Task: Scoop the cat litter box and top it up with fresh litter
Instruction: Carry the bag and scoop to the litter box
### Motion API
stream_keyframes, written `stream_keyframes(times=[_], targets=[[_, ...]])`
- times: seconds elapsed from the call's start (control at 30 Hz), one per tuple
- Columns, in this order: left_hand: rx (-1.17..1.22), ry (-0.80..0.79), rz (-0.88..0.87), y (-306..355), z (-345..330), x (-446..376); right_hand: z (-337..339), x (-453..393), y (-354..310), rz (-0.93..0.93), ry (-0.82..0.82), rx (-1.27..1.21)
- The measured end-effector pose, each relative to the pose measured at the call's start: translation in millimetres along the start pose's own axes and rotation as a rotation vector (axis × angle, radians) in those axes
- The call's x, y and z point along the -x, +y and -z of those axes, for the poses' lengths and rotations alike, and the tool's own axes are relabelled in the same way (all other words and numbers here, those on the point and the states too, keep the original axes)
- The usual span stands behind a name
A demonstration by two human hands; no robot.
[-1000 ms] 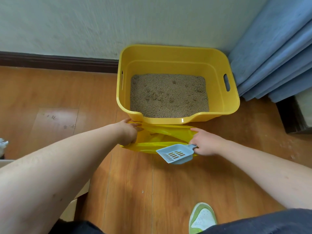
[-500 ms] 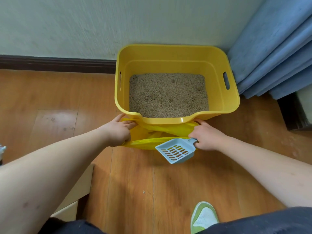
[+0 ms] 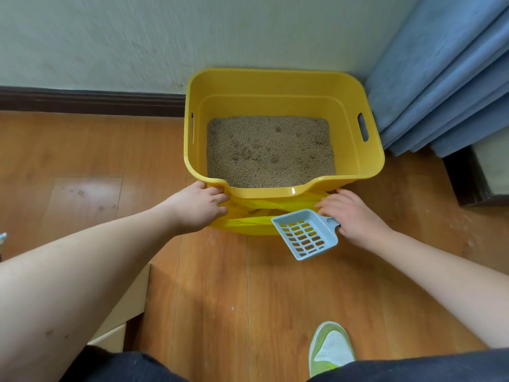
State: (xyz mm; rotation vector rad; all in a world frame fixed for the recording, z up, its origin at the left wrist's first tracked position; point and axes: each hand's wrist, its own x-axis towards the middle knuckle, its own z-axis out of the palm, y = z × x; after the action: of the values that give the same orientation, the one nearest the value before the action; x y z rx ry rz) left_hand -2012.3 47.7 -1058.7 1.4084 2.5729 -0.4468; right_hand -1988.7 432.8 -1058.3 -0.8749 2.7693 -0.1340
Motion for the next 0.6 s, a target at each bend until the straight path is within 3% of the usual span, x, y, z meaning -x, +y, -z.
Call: stream_keyframes(times=[0.1,0.3,0.43,0.6], targets=[[0.021,0.104,-0.02,1.0,-0.6,-1.4,18.8,-1.5,-12.5,-0.076,0.034,-0.122],[0.114,0.123,-0.027,11.6,-1.9,-15.6,49.6,-4.8,-21.9,-0.308,-0.284,-0.089],[0.199,0.113,-0.003,20.0,-4.3,-22.6,50.7,-10.3,-30.2,-0.32,-0.358,-0.118],[0.142,0.196,-0.042,25.9,-2.0,-26.7,43.5,-24.2,-45.4,-0.297,-0.492,-0.063]])
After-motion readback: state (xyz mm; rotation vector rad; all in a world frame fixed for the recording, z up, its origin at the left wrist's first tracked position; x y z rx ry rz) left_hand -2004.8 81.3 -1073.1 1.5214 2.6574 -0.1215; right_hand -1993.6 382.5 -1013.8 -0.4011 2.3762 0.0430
